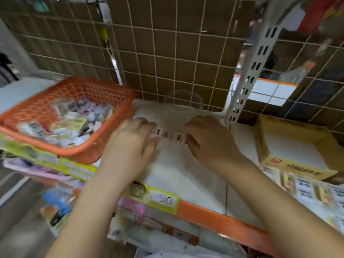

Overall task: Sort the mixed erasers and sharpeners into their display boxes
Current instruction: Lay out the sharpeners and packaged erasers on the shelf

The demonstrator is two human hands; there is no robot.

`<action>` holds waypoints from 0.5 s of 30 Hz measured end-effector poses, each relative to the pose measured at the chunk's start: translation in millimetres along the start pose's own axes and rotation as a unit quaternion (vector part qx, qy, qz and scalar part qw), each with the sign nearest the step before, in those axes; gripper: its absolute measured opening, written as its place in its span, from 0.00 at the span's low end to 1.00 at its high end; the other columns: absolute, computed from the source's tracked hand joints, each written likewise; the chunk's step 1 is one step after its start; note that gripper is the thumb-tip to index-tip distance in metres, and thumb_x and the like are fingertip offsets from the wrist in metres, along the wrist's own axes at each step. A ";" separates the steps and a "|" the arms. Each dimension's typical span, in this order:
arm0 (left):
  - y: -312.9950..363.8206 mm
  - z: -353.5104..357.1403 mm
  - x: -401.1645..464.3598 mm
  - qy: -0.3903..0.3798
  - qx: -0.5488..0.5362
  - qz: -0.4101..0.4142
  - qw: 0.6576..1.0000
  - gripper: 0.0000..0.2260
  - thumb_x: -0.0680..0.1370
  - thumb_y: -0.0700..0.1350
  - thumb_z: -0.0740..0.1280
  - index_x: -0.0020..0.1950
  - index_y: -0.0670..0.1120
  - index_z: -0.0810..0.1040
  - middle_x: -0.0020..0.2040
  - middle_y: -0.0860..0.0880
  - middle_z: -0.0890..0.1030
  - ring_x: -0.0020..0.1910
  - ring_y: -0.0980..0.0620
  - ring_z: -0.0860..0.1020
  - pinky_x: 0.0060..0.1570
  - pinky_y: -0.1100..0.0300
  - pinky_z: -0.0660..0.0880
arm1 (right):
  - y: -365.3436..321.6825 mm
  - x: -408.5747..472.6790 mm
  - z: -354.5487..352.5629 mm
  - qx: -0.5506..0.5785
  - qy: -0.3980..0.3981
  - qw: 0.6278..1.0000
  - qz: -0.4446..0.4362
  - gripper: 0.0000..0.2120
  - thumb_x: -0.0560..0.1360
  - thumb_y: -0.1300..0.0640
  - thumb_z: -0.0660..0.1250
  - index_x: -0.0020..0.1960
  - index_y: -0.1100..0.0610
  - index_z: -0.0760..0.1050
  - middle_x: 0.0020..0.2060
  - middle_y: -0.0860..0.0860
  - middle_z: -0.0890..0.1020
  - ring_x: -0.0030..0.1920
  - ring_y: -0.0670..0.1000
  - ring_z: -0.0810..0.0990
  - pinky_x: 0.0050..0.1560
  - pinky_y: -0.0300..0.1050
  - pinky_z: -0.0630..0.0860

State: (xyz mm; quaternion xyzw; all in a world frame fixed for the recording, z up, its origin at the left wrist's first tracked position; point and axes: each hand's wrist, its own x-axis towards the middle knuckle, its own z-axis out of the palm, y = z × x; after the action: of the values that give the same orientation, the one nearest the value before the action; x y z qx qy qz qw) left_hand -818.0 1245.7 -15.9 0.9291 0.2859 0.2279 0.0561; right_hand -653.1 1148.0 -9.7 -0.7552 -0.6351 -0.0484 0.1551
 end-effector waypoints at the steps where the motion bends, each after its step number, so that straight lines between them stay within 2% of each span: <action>1: -16.5 -7.8 -4.1 0.010 0.009 -0.016 1.000 0.19 0.72 0.50 0.56 0.52 0.41 0.79 0.47 0.41 0.80 0.46 0.38 0.77 0.46 0.51 0.74 | -7.9 12.2 4.9 -0.003 0.002 1.000 -0.018 0.12 0.77 0.56 0.57 0.57 0.55 0.76 0.53 0.52 0.77 0.55 0.54 0.72 0.50 0.45 0.68; 3: -49.5 -22.6 -12.8 0.023 0.034 -0.053 0.998 0.20 0.73 0.52 0.56 0.53 0.41 0.79 0.48 0.41 0.79 0.47 0.38 0.77 0.48 0.52 0.69 | -27.7 36.1 12.2 0.009 0.009 0.999 -0.047 0.12 0.74 0.56 0.56 0.49 0.54 0.78 0.46 0.52 0.78 0.50 0.56 0.75 0.44 0.43 0.64; 5: -80.7 -36.7 -22.5 0.037 0.050 -0.091 0.994 0.22 0.73 0.54 0.56 0.54 0.41 0.79 0.49 0.40 0.79 0.48 0.38 0.76 0.49 0.52 0.68 | -47.2 58.7 21.0 0.013 -0.007 0.998 -0.060 0.14 0.71 0.53 0.52 0.45 0.53 0.76 0.43 0.50 0.78 0.47 0.56 0.75 0.42 0.43 0.63; 9: -138.0 -59.2 -39.6 0.057 0.070 -0.136 0.987 0.23 0.73 0.54 0.55 0.56 0.40 0.79 0.51 0.40 0.79 0.49 0.37 0.76 0.51 0.50 0.70 | -81.3 95.4 39.1 0.015 -0.027 0.995 -0.100 0.18 0.72 0.50 0.52 0.52 0.53 0.77 0.47 0.53 0.79 0.49 0.57 0.77 0.45 0.46 0.70; 12: -175.8 -70.7 -45.0 0.059 0.079 -0.158 0.983 0.25 0.72 0.55 0.54 0.56 0.40 0.79 0.51 0.40 0.80 0.50 0.37 0.76 0.52 0.49 0.71 | -109.7 121.0 45.4 0.049 -0.038 0.991 -0.115 0.13 0.75 0.55 0.59 0.57 0.54 0.76 0.51 0.53 0.78 0.52 0.55 0.75 0.45 0.43 0.66; 15: -203.6 -77.0 -46.1 0.050 0.076 -0.163 0.982 0.25 0.72 0.55 0.55 0.56 0.39 0.79 0.50 0.39 0.80 0.50 0.36 0.76 0.52 0.46 0.72 | -138.1 144.0 53.1 0.087 -0.052 0.988 -0.120 0.11 0.77 0.54 0.60 0.56 0.55 0.77 0.49 0.53 0.78 0.49 0.52 0.75 0.41 0.41 0.64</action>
State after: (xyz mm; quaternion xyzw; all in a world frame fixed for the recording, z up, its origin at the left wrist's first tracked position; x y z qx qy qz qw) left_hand -989.9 1387.0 -13.3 0.8589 0.4526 0.2396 0.0076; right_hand -767.0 1319.8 2.7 -0.6589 -0.7297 0.0280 0.1806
